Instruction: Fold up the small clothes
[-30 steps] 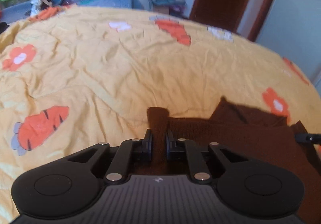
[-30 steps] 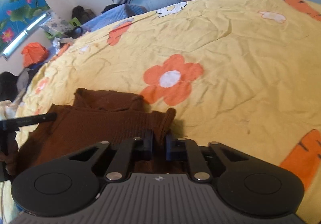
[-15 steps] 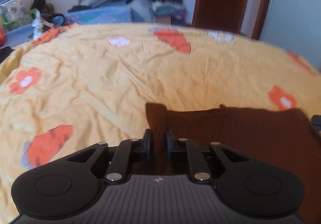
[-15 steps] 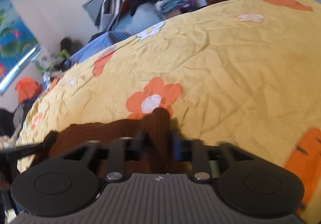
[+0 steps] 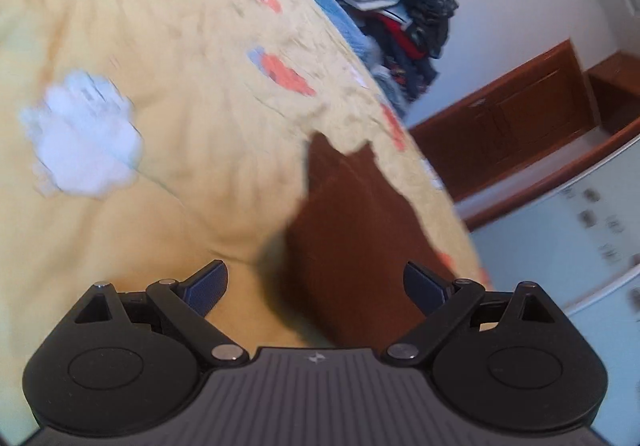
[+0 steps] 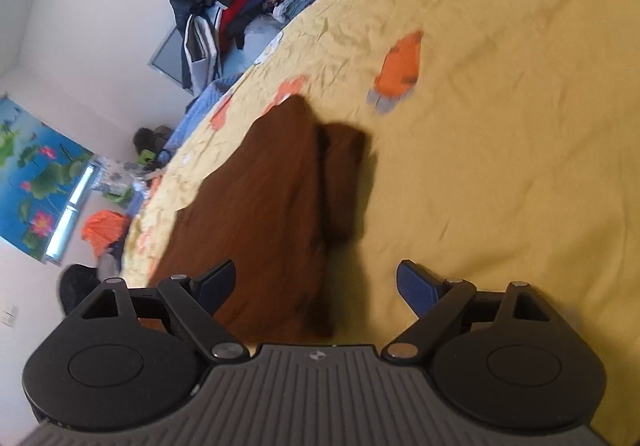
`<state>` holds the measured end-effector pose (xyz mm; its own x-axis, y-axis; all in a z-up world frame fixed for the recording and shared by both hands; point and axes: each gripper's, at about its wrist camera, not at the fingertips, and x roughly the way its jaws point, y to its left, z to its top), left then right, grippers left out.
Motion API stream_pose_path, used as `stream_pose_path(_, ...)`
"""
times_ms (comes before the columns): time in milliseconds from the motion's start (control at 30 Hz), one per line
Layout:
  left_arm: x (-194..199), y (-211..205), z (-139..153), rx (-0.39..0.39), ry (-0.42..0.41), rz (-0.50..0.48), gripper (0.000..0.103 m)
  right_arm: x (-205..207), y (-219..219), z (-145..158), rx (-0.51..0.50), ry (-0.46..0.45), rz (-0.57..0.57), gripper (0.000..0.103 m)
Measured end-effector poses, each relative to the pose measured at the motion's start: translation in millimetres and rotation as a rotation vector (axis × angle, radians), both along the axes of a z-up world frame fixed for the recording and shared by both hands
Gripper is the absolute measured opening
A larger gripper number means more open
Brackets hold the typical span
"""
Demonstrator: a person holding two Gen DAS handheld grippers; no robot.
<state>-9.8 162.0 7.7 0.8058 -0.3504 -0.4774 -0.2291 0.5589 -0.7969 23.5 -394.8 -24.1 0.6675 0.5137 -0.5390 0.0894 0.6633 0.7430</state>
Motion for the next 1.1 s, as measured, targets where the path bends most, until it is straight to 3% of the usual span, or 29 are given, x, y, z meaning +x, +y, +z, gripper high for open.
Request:
stream_pose_path(33,6,-2,-4,-0.042,-0.005,-0.001,0.096,-1,7,-3,0.050,0.011,0.018,0.093)
stream_pose_path(100,17,-12,-5,-0.039,-0.014,0.019,0.096,1,21,-10,0.112,0.014,0.041,0.095)
stream_pose_path(233,36,-29,0,0.040,0.018,0.044,0.093,22,41,-9,0.117,0.000,0.010,0.096)
stream_pose_path(267,40,-32,1,0.073,0.027,0.053,0.081,27,42,-10,0.129,0.004,-0.012,0.092)
stream_pose_path(300,42,-34,2,0.117,0.046,0.060,0.069,33,43,-12,0.143,0.012,-0.018,0.079)
stream_pose_path(333,45,-36,3,0.161,0.074,0.062,0.043,38,43,-16,0.156,0.020,-0.021,0.053)
stream_pose_path(367,48,-35,1,0.190,0.100,0.062,0.027,43,43,-23,0.178,0.034,-0.019,0.037)
stream_pose_path(400,48,-33,0,0.184,0.108,0.058,0.024,48,42,-31,0.203,0.051,-0.006,0.021)
stream_pose_path(467,43,-25,-2,0.136,0.113,0.051,0.014,50,40,-41,0.217,0.058,-0.002,0.020)
stream_pose_path(633,7,-21,27,0.123,0.052,-0.017,0.011,28,38,-14,0.201,-0.015,0.072,0.019)
stream_pose_path(733,-21,-21,27,0.149,0.041,-0.057,0.011,3,29,2,0.182,-0.045,0.106,0.019)
stream_pose_path(800,-29,-23,10,0.206,0.094,-0.086,0.013,-7,24,-4,0.145,-0.012,0.108,0.019)
stream_pose_path(867,-39,-18,-2,0.177,0.109,-0.090,0.017,-11,20,-19,0.098,0.062,0.086,0.025)
stream_pose_path(900,-44,-15,1,0.186,0.108,-0.081,0.020,-13,15,-24,0.133,0.076,0.063,0.029)
stream_pose_path(967,-54,-13,15,0.284,0.088,-0.064,0.036,-17,4,-18,0.173,0.080,0.018,0.048)
stream_pose_path(1000,-58,-12,24,0.345,0.077,-0.047,0.045,-20,-1,-8,0.152,0.046,-0.015,0.069)
stream_pose_path(1033,-61,-12,32,0.401,0.065,-0.023,0.073,-22,-6,3,0.121,0.004,-0.047,0.083)
stream_pose_path(1067,-63,-13,39,0.448,0.045,0.003,0.093,-23,-11,14,0.084,-0.037,-0.078,0.084)
stream_pose_path(1100,-65,-15,44,0.488,0.008,0.016,0.093,-19,-14,25,0.044,-0.068,-0.095,0.084)
